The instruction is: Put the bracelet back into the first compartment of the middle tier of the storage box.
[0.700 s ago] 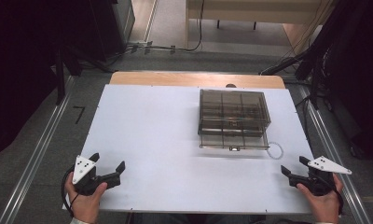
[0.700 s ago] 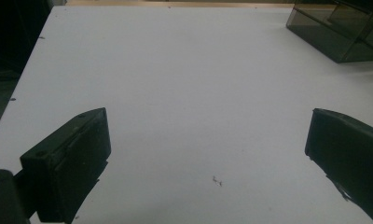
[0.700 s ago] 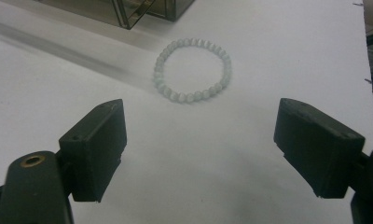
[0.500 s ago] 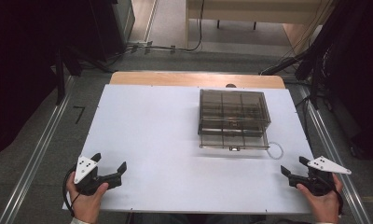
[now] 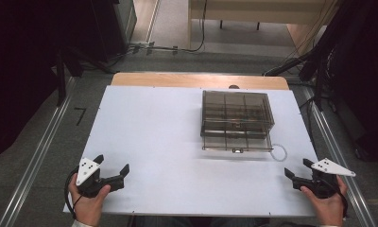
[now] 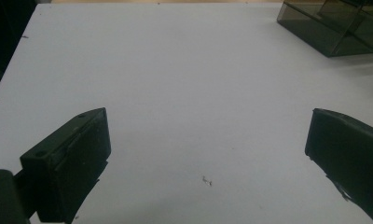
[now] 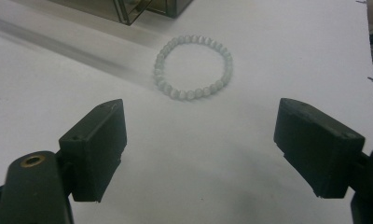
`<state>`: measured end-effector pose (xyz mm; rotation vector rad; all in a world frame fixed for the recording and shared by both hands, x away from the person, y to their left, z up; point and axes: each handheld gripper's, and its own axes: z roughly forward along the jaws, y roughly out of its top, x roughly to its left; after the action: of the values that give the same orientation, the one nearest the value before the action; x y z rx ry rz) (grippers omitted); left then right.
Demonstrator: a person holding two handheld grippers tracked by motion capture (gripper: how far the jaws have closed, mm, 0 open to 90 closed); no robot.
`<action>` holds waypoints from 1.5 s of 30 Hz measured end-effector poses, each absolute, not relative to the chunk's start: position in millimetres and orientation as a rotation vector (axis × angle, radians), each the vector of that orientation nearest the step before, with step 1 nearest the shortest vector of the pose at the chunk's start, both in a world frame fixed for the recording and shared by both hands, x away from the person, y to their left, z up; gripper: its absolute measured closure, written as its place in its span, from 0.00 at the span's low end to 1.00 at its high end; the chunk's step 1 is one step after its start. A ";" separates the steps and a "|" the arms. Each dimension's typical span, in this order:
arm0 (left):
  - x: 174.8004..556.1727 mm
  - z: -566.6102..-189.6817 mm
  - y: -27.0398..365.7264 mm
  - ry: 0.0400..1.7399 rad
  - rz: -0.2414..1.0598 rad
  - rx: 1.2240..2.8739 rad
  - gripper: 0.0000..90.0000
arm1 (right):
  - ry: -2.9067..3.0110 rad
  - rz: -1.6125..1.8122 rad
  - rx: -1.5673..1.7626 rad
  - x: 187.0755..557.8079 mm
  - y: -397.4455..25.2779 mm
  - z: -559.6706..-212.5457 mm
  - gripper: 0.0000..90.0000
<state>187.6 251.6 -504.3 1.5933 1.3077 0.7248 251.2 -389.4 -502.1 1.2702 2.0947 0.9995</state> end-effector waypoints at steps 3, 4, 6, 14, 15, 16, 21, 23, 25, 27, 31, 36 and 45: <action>188.8 -504.8 250.6 1.305 0.720 1.603 0.00 | 2.099 1.002 1.269 251.7 -390.9 -503.0 0.17; 189.1 -505.1 250.1 1.305 0.720 1.600 0.00 | 2.099 0.996 1.272 251.3 -391.0 -503.1 0.17; 188.4 -504.7 249.9 1.302 0.722 1.600 0.00 | 2.097 0.997 1.267 250.5 -391.1 -502.9 0.17; 187.6 -504.9 250.2 1.299 0.720 1.597 0.00 | 2.111 1.013 1.264 252.7 -388.3 -501.6 0.17; 187.7 -505.1 250.0 1.300 0.718 1.601 0.00 | 2.111 1.013 1.264 252.7 -388.3 -501.6 0.17; 187.8 -505.2 249.7 1.301 0.718 1.602 0.00 | 2.114 1.019 1.270 253.8 -388.1 -501.5 0.17; 188.3 -505.3 249.3 1.298 0.722 1.601 0.00 | 2.126 1.015 1.285 259.5 -388.9 -502.7 0.19; 187.8 -505.0 249.7 1.303 0.721 1.598 0.00 | 2.117 1.028 1.299 260.2 -391.0 -502.3 0.19; 187.8 -505.3 250.0 1.303 0.721 1.599 0.00 | 2.114 1.029 1.300 260.6 -391.6 -502.0 0.20; 187.6 -505.0 250.3 1.302 0.722 1.601 0.00 | 2.110 1.034 1.312 261.1 -391.6 -501.4 0.20; 187.9 -505.3 250.3 1.304 0.719 1.598 0.00 | 2.117 1.023 1.313 262.0 -390.4 -502.1 0.21; 188.1 -505.5 249.9 1.307 0.720 1.600 0.00 | 2.105 1.019 1.324 264.3 -390.4 -500.0 0.22; 188.9 -506.1 250.0 1.310 0.724 1.599 0.00 | 2.095 1.023 1.334 271.1 -391.0 -498.2 0.23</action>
<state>188.9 250.0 -506.1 1.5995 1.3101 0.7244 271.1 -391.0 -498.2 1.3344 2.0954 1.0230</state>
